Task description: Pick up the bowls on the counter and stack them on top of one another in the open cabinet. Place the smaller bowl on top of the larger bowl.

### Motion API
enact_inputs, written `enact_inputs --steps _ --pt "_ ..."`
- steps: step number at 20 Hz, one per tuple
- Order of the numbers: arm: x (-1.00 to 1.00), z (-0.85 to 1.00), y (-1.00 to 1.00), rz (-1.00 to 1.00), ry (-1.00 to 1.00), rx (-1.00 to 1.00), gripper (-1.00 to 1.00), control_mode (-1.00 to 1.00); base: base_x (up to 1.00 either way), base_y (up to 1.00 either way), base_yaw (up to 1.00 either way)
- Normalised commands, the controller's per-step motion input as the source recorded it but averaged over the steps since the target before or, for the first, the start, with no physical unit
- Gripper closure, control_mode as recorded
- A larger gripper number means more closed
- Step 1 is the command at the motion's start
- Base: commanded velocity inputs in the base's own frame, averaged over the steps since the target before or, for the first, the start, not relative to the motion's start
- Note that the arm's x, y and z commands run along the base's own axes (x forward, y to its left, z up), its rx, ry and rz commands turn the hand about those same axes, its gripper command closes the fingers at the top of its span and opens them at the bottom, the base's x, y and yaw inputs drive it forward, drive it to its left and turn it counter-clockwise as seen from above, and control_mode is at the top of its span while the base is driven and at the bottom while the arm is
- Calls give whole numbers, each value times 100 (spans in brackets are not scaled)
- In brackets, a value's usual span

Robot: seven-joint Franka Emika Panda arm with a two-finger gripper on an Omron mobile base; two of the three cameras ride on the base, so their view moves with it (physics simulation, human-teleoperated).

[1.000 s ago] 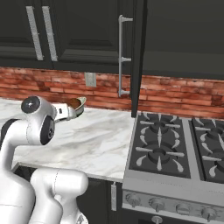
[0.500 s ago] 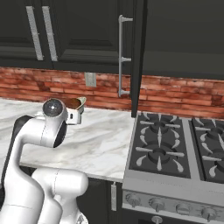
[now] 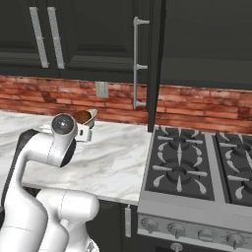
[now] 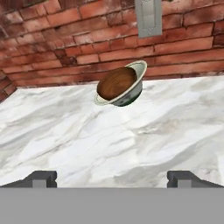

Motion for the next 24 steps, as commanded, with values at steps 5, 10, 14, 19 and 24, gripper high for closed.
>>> enact_inputs --steps 5,10,14,19,24 --pt "47 0 11 -2 11 4 -100 -100 0 0 0" --pt "52 0 4 -2 12 5 -100 -100 0 0 0" --pt "57 0 0 -1 13 9 -100 -100 0 0 0" --pt "34 0 1 -1 6 6 -100 -100 0 0 0" --pt "20 -1 11 -3 0 0 -100 -100 0 0 0"
